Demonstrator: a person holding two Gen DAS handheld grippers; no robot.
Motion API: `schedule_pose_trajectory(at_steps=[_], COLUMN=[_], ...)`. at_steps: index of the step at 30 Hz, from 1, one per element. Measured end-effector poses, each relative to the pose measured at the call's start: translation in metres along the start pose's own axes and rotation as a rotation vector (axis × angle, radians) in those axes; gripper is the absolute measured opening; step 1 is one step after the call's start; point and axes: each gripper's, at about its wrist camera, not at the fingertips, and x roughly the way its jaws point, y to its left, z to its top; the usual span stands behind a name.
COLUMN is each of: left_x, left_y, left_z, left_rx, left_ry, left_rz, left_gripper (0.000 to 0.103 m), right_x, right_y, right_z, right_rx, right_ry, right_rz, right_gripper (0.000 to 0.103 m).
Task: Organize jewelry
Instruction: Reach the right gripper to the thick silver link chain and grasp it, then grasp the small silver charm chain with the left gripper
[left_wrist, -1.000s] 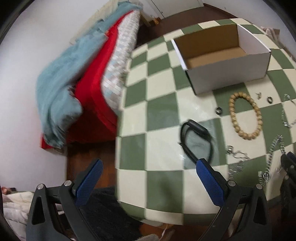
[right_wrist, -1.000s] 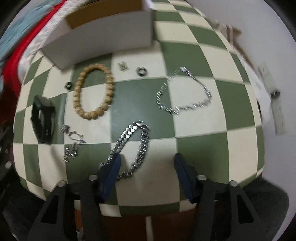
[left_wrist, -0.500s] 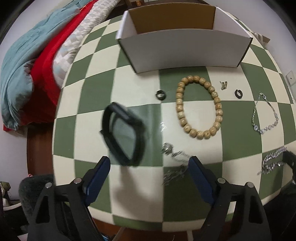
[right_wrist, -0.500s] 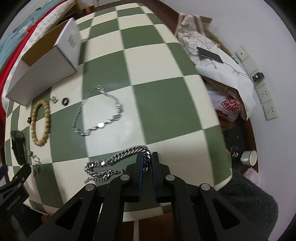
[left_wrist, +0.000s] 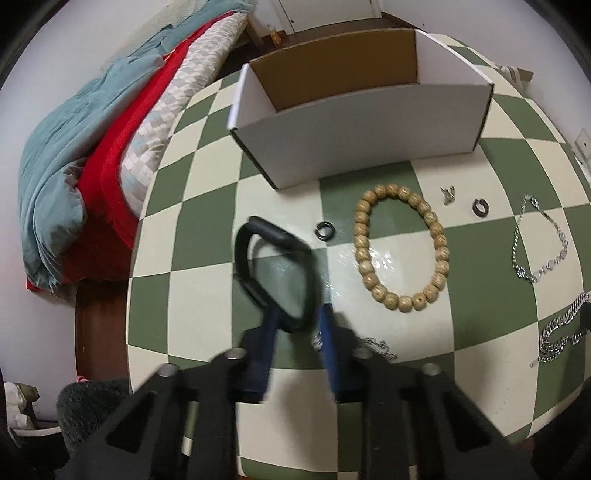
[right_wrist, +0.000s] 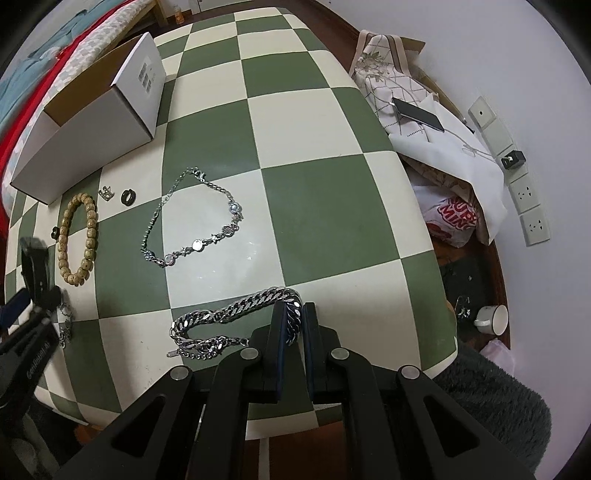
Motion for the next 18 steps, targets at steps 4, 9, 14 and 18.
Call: schedule_pose_trajectory(at_steps=[4,9,14,18], left_x=[0.006,-0.007,-0.015,-0.003], left_y=[0.016,0.048,0.057,0.039], left_z=[0.006,0.004,-0.008,-0.014], left_rx=[-0.044,-0.191,-0.247,-0.209], left_ry=[0.026,0.013,0.011,0.057], left_rz=[-0.047,-0.176,-0.255,-0.239], left_gripper=[0.019,0.038,0.061,0.061], right_x=[0.0,0.0,-0.001,-0.004], right_y=[0.005,0.009,0.007,0.003], right_z=[0.001,0.001,-0.002,-0.003], right_rx=[-0.001,0.0,0.02,0.035], right_ry=[-0.002,0.002,0.006,0.003], right_rz=[0.001,0.021,0.043,0.054], right_gripper=[0.009,0.009,0.009,0.009])
